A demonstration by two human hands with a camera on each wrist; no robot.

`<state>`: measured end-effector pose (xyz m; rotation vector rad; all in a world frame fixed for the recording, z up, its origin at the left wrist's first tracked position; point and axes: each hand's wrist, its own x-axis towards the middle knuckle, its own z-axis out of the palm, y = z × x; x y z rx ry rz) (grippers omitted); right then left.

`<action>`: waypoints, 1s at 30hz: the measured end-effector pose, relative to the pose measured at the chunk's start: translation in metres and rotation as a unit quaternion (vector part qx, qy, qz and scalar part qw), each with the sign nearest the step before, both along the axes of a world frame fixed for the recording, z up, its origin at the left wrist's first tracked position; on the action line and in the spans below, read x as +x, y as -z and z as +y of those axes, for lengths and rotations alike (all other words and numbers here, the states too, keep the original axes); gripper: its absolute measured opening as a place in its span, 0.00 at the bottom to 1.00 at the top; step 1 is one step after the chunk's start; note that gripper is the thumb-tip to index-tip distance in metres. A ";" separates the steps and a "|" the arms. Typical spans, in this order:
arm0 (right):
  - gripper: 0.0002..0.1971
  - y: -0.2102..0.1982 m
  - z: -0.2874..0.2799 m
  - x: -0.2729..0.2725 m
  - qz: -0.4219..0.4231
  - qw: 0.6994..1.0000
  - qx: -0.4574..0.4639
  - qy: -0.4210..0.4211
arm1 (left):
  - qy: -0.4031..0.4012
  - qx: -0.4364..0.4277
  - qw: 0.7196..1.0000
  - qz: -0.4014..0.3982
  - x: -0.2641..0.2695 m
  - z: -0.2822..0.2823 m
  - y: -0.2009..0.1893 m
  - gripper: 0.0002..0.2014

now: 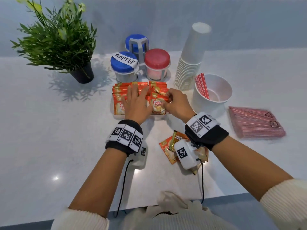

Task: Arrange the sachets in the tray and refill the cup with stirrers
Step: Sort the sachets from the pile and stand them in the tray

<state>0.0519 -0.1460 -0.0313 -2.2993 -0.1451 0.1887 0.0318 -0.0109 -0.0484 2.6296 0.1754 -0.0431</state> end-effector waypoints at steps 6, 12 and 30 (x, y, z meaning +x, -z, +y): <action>0.13 0.002 0.005 0.012 -0.032 0.989 -0.120 -0.081 | 0.026 0.035 0.997 0.059 0.008 0.000 0.005 0.41; 0.15 0.003 0.006 0.014 -0.079 0.987 -0.114 -0.081 | 0.020 0.034 0.997 0.062 0.010 -0.001 0.005 0.43; 0.44 0.027 -0.003 0.030 -0.072 0.980 -0.092 -0.162 | 0.000 0.054 0.997 0.054 0.016 -0.007 0.012 0.50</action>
